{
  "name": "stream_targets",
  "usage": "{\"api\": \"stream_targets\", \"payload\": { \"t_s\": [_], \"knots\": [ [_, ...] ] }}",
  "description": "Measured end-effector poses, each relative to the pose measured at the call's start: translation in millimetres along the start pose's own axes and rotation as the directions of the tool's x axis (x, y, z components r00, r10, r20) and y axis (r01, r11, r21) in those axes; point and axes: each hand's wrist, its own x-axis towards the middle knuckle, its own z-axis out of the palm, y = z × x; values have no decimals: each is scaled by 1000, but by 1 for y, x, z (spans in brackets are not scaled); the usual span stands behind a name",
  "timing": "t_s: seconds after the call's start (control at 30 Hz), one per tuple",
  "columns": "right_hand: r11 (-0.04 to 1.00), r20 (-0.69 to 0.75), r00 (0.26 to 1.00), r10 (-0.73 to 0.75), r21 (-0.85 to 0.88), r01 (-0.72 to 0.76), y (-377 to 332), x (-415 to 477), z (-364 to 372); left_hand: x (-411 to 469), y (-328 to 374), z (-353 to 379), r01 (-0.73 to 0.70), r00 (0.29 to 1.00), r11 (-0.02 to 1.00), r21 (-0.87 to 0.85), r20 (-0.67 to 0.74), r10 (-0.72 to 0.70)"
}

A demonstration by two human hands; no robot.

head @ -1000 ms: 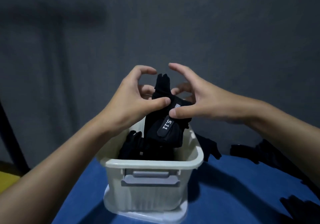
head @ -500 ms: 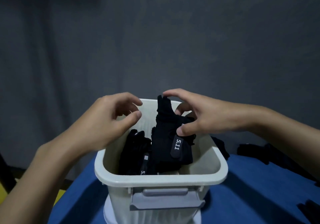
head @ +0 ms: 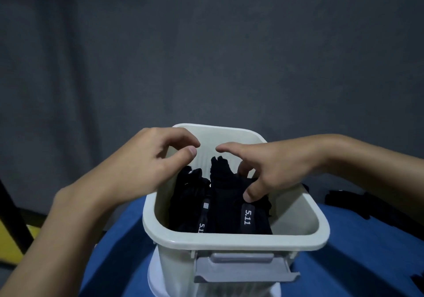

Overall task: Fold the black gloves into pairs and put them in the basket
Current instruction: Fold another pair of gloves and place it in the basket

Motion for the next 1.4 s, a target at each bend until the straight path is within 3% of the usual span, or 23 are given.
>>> {"api": "stream_targets", "payload": {
  "t_s": [0.3,0.37,0.5,0.73,1.4],
  "knots": [
    [975,135,988,77,196,-103,-2,12,9,-4,-7,-2,18,998,1000,-13,57,-17],
    [986,124,989,76,139,-93,-3,15,11,-3,-9,-1,17,998,1000,-11,59,-16],
    [985,19,999,36,-172,-32,-2,26,22,-2,-13,0,18,998,1000,-5,64,-18],
    [933,-79,987,-139,-346,104,4,32,31,-3,-16,0,10,997,1000,-7,83,-9],
    [910,-37,990,-134,-401,108,10,40,35,-6,-14,-1,18,995,1000,-17,94,-16]
  ]
}}
